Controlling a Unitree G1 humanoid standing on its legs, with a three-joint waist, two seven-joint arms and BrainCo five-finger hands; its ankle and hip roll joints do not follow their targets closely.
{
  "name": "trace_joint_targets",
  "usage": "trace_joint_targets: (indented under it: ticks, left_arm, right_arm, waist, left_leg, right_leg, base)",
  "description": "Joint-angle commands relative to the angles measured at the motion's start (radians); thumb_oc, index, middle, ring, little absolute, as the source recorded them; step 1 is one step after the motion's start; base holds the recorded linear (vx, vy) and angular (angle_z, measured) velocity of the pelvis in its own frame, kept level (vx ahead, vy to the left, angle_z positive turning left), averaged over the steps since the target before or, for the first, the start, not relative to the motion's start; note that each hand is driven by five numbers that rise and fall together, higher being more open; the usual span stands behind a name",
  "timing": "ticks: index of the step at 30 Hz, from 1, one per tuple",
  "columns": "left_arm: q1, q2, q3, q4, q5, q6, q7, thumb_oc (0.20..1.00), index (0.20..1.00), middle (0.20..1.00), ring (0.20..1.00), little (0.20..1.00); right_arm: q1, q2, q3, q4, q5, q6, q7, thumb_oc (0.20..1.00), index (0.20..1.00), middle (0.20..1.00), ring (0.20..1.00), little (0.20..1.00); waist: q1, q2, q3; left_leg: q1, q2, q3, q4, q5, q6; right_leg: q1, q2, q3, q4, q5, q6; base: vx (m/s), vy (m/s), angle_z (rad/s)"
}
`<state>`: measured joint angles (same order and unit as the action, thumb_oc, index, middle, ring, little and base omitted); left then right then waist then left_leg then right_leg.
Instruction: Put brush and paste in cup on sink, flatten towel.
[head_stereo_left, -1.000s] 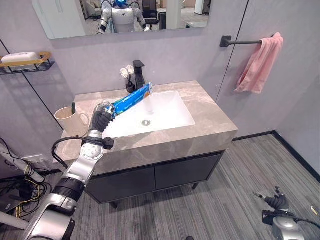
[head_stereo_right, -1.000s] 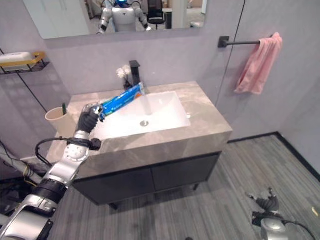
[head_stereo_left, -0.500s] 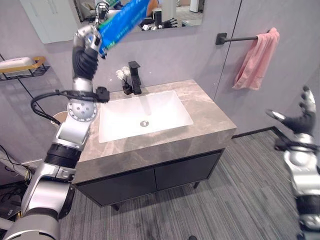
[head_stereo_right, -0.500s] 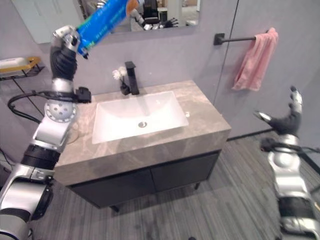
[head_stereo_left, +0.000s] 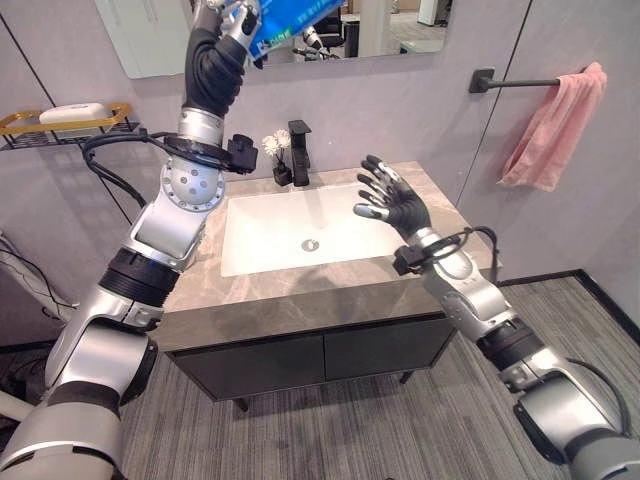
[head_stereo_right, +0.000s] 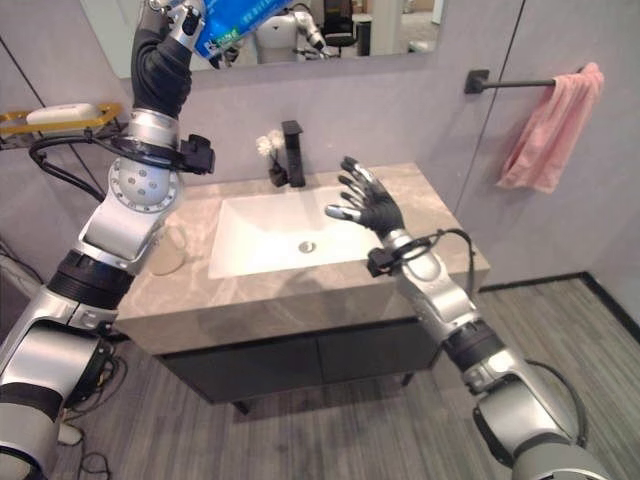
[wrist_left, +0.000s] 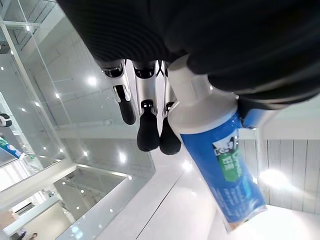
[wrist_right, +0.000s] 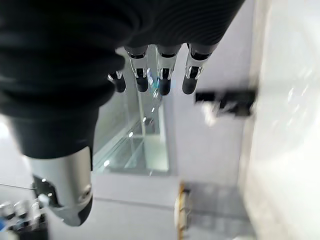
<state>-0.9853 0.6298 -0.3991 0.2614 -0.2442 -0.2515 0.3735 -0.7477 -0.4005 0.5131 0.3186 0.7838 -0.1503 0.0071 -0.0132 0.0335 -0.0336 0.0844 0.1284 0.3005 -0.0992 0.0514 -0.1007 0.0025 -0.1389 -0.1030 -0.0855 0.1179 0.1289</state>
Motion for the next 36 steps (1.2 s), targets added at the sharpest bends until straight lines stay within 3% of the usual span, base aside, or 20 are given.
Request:
trace_joint_targets:
  ticks: [1,9,26,36]
  left_arm:
    - [-0.045,0.054,0.017,0.022,-0.059,-0.038,0.007,0.2,0.2,0.2,0.2,0.2]
    - [0.008,-0.007,0.03,0.037,-0.046,-0.051,0.018,0.2,0.2,0.2,0.2,0.2]
    - [0.086,-0.072,0.031,0.01,-0.041,-0.072,0.003,0.2,0.2,0.2,0.2,0.2]
    - [0.174,-0.059,0.066,-0.079,-0.033,-0.076,-0.017,0.2,0.2,0.2,0.2,0.2]
  right_arm:
    - [-0.109,0.054,-0.024,0.011,0.126,-0.074,0.021,1.0,1.0,1.0,1.0,1.0]
    - [-0.147,0.21,-0.078,-0.036,0.237,-0.16,0.033,1.0,1.0,1.0,1.0,1.0]
    - [-0.208,0.262,-0.133,-0.125,0.18,-0.25,-0.025,1.0,1.0,1.0,1.0,1.0]
    - [-0.237,0.307,-0.128,-0.141,0.19,-0.256,-0.03,1.0,1.0,1.0,1.0,1.0]
  waist:
    - [0.017,-0.049,-0.027]
    - [0.035,-0.042,-0.031]
    - [0.038,-0.047,-0.044]
    - [0.06,-0.057,-0.043]
  left_leg:
    - [-0.004,0.006,-0.071,0.012,-0.003,-0.013]
    - [-0.001,0.001,-0.084,0.012,-0.006,-0.009]
    - [0.0,0.004,-0.093,0.012,-0.011,-0.006]
    - [-0.004,0.002,-0.092,0.012,-0.014,-0.003]
  right_leg:
    - [-0.004,-0.093,0.012,-0.002,0.064,0.081]
    - [0.012,-0.098,-0.003,-0.002,0.054,0.078]
    - [0.019,-0.093,-0.011,-0.002,0.047,0.075]
    - [0.009,-0.091,-0.007,-0.002,0.049,0.075]
  base:
    - [0.02,0.002,0.07]
    - [0.02,0.001,0.06]
    - [0.01,-0.004,0.03]
    - [0.0,0.0,0.0]
